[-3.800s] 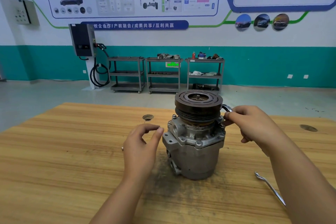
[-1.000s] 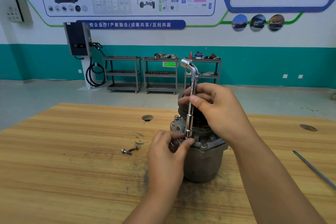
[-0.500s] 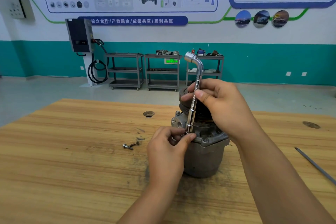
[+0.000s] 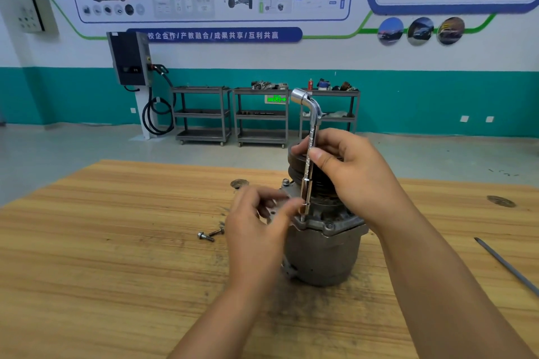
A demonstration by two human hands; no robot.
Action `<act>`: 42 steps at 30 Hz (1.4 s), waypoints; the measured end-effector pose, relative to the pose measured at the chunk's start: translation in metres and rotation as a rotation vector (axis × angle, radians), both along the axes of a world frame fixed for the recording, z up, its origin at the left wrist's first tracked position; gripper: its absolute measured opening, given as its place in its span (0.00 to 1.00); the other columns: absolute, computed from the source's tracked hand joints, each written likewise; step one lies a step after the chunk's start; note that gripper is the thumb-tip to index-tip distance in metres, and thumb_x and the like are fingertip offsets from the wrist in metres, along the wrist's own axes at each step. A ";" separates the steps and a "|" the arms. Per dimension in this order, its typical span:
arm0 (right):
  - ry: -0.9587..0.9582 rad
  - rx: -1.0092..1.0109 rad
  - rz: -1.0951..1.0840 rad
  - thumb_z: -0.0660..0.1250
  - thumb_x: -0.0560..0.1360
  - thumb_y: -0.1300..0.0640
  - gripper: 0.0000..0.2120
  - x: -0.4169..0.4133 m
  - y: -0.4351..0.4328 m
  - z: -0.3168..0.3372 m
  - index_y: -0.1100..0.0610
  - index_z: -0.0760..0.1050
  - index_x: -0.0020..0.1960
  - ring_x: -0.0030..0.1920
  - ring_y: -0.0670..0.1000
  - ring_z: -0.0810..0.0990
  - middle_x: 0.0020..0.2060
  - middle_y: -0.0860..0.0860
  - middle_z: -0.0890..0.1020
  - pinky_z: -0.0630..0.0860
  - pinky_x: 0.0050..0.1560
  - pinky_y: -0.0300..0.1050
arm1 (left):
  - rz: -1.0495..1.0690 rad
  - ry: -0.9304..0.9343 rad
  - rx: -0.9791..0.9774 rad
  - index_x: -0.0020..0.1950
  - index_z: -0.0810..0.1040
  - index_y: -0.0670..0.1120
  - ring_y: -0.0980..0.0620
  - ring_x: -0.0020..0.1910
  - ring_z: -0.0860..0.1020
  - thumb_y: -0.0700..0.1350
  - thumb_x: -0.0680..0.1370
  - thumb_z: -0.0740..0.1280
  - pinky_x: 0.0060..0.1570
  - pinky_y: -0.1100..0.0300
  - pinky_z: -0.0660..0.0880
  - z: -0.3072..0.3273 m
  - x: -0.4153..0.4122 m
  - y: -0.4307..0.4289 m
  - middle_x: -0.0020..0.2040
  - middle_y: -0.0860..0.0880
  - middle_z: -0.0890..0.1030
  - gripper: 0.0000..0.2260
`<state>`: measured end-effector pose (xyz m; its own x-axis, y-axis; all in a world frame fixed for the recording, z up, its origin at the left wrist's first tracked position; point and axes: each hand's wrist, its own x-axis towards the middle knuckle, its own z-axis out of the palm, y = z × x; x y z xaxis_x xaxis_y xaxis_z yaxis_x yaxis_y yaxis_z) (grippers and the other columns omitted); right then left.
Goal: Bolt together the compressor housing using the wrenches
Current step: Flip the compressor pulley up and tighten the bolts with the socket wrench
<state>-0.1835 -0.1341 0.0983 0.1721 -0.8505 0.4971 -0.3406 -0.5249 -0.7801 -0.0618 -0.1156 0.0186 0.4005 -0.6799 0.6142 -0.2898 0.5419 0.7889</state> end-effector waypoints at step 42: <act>0.082 -0.031 -0.005 0.66 0.76 0.59 0.08 -0.007 0.001 0.000 0.50 0.81 0.52 0.53 0.45 0.79 0.48 0.45 0.83 0.75 0.59 0.52 | -0.422 -0.019 -0.053 0.36 0.76 0.48 0.58 0.38 0.76 0.43 0.68 0.73 0.41 0.66 0.73 0.008 0.008 -0.031 0.36 0.56 0.77 0.06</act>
